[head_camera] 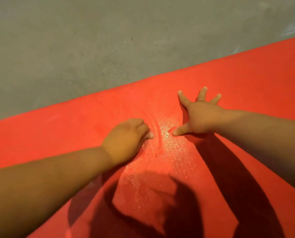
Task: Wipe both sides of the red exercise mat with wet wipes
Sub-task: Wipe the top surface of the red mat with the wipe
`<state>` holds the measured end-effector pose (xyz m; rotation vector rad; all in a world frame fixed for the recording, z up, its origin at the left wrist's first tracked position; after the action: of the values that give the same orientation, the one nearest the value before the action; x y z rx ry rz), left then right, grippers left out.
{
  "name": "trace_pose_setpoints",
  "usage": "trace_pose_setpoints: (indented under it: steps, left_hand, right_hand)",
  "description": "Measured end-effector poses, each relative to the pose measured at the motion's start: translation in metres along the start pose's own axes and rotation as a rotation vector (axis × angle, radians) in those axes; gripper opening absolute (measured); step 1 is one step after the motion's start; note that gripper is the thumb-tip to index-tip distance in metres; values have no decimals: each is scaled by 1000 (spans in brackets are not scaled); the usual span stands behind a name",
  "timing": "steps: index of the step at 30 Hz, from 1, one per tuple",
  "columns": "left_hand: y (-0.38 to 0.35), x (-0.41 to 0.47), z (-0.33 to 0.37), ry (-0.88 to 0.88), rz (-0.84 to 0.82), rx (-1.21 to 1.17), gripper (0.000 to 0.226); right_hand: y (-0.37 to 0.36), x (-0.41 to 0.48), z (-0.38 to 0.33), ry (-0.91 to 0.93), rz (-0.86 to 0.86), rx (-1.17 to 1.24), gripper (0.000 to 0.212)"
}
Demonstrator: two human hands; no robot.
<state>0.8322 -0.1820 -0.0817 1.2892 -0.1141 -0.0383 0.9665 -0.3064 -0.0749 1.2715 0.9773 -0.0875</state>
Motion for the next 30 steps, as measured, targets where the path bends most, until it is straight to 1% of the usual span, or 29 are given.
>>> trace_pose_setpoints:
  steps: [1, 3, 4, 5, 6, 7, 9, 11, 12, 13, 14, 15, 16, 17, 18, 20, 21, 22, 23, 24, 25, 26, 27, 28, 29, 30]
  left_hand:
    - [8, 18, -23, 79, 51, 67, 30]
    - [24, 48, -78, 344, 119, 148, 32]
    - [28, 55, -96, 467, 149, 148, 33]
    - [28, 55, -99, 535, 176, 146, 33]
    - [23, 50, -89, 544, 186, 130, 31]
    - [15, 38, -68, 480, 182, 93, 28]
    - [5, 2, -10, 225, 125, -25, 25]
    - [-9, -35, 35, -72, -83, -108, 19]
    - [-8, -45, 43, -208, -153, -102, 17]
    - [-4, -42, 42, -325, -177, -58, 17]
    - [-1, -31, 33, -387, -167, 6, 18]
    - [3, -12, 21, -379, -125, 74, 18]
    - [9, 12, 6, -308, -54, 127, 17]
    - [16, 39, -15, -167, 9, 155, 17]
    - [21, 64, -39, 6, 52, 179, 20]
    - [23, 95, -79, 368, 78, 140, 29]
    - [22, 97, -84, 499, 105, 105, 30]
    - [19, 93, -77, 553, 128, 74, 29]
    - [13, 85, -60, 501, 152, 61, 24]
    - [8, 71, -30, 357, 163, 29, 17]
    - [1, 51, 5, 167, 131, -1, 14]
    - [-9, 28, 38, -11, 30, -63, 17]
    - [-17, 5, 61, -147, -97, -134, 17]
    - [-19, -6, 69, -221, -162, -170, 13]
    - [-19, -4, 64, -256, -174, -149, 11]
    - [-18, 10, 50, -228, -160, -92, 14]
  right_hand:
    - [0, -1, -1, 7, -15, -8, 129]
    - [1, -3, -1, 25, -43, -35, 132]
    - [0, -2, 1, 27, -58, -56, 135]
    - [0, -1, 5, 29, -69, -82, 138]
    - [0, -1, 9, 32, -79, -109, 139]
    - [0, -1, 14, 45, -85, -122, 139]
    - [-2, -2, 24, 94, -72, -106, 137]
    - [-9, -6, 35, 108, -44, -67, 133]
    - [-13, -7, 41, 98, -12, -51, 132]
    - [-14, -7, 45, 85, 21, -44, 132]
    - [-13, -5, 47, 71, 34, -42, 133]
    - [-11, -3, 46, 65, 26, -38, 134]
    - [-8, -2, 44, 60, 9, -33, 137]
    - [-5, -1, 42, 59, -1, -25, 139]
    - [-5, 1, 42, 61, -5, -24, 141]
    - [-7, 3, 44, 56, -1, -25, 141]
    - [-8, 3, 45, 53, 6, -25, 141]
    - [-9, 3, 45, 54, 12, -28, 140]
    - [-8, 4, 46, 55, 13, -32, 140]
    - [-8, 3, 46, 57, 10, -32, 140]
    - [-8, 4, 46, 63, 10, -27, 141]
    - [-8, 4, 46, 68, 10, -24, 141]
    - [-8, 5, 47, 68, 10, -24, 141]
    - [-9, 5, 47, 67, 12, -25, 141]
    - [-10, 6, 48, 64, 14, -27, 141]
    - [-10, 6, 47, 64, 13, -30, 141]
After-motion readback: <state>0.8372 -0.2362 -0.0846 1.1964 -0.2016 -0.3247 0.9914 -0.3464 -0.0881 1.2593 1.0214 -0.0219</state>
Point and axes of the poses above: each hand's wrist, its own x-axis towards the middle knuckle, its own y-axis out of the back of the hand, z = x × y, the point moved 7 cm from there along x, towards the middle knuckle, and after that the axes turned 1 degree about x, right-handed, at the moved point
